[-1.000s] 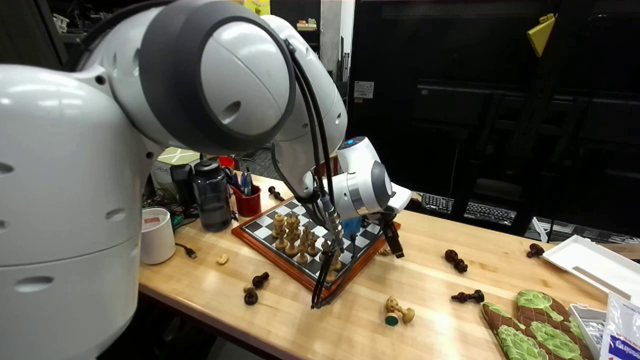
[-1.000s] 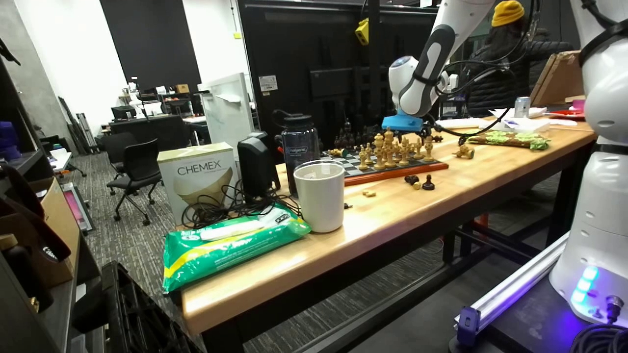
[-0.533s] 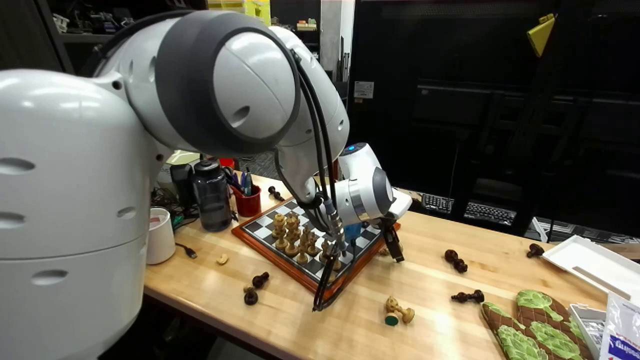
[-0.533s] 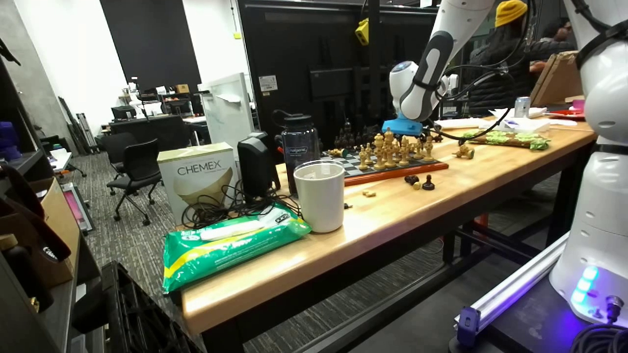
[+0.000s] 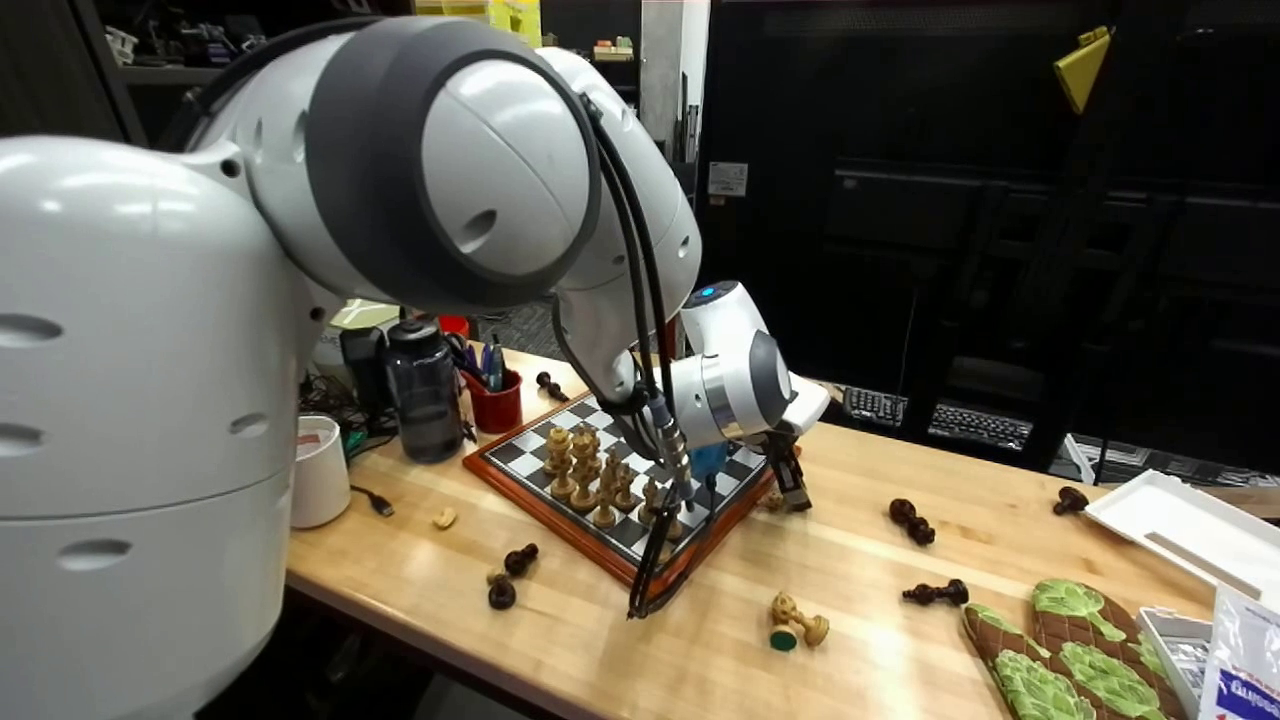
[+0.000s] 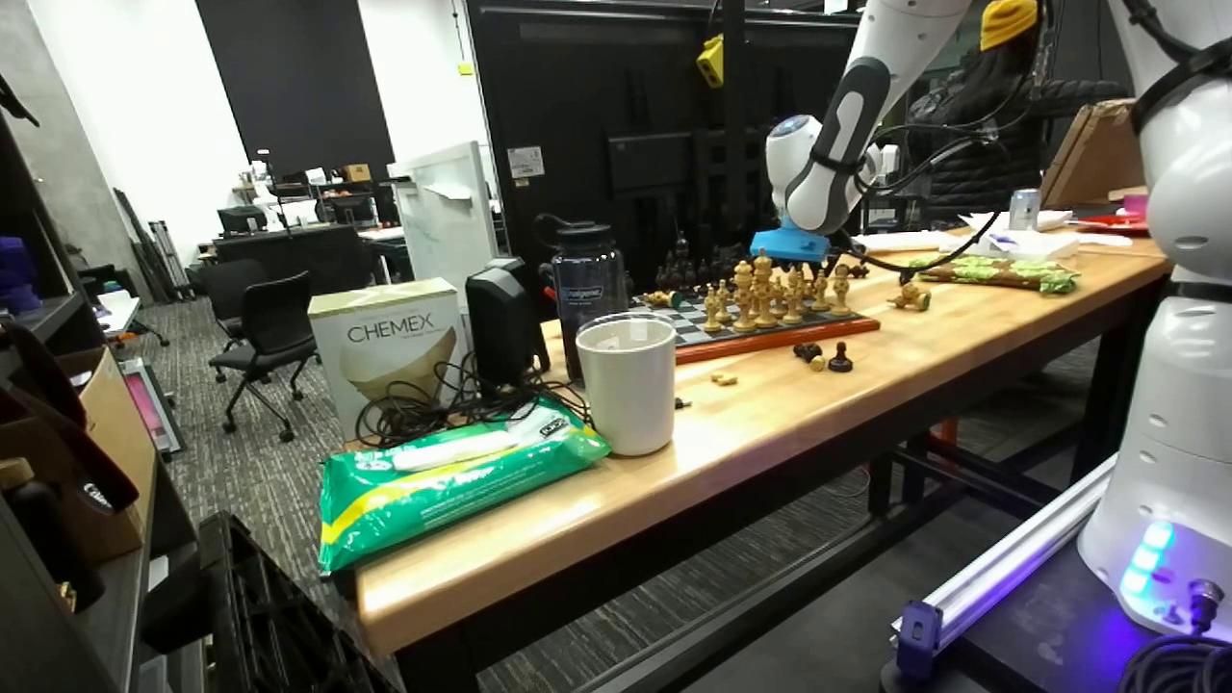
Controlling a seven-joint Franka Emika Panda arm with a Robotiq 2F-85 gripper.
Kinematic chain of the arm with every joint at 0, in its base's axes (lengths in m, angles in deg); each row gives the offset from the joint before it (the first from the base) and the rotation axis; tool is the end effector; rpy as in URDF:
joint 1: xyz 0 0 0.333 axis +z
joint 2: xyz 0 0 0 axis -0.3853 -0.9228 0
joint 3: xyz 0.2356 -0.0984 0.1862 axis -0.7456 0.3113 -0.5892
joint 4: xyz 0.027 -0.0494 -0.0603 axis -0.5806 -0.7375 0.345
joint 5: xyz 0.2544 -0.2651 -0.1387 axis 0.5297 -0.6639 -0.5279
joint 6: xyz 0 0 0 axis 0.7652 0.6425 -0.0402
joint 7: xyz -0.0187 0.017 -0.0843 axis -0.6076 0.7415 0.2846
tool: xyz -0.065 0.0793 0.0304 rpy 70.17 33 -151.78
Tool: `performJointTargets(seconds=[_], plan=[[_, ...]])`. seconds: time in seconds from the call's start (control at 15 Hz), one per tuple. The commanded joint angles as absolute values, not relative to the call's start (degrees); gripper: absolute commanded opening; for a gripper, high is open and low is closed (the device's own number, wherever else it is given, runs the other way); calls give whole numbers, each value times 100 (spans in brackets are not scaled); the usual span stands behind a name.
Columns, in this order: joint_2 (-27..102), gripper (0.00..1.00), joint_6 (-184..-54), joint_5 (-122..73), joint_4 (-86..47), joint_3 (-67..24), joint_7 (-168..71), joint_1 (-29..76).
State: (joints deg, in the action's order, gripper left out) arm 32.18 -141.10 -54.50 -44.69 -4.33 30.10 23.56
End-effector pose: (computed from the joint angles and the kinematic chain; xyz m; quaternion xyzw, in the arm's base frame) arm 0.5897 -0.1834 0.2886 0.7834 -0.5664 0.2303 0.1112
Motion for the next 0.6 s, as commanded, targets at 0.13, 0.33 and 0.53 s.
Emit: performJointTargets(seconds=[0.13, 0.33, 0.53], plan=[[3133, 8, -14140, -5341, -4398, -388, 3040, 2408], [3111, 8, -14099, -5395, -4343, -324, 3060, 2411], [3030, 8, -14088, -5504, -4227, -180, 3123, 2437]])
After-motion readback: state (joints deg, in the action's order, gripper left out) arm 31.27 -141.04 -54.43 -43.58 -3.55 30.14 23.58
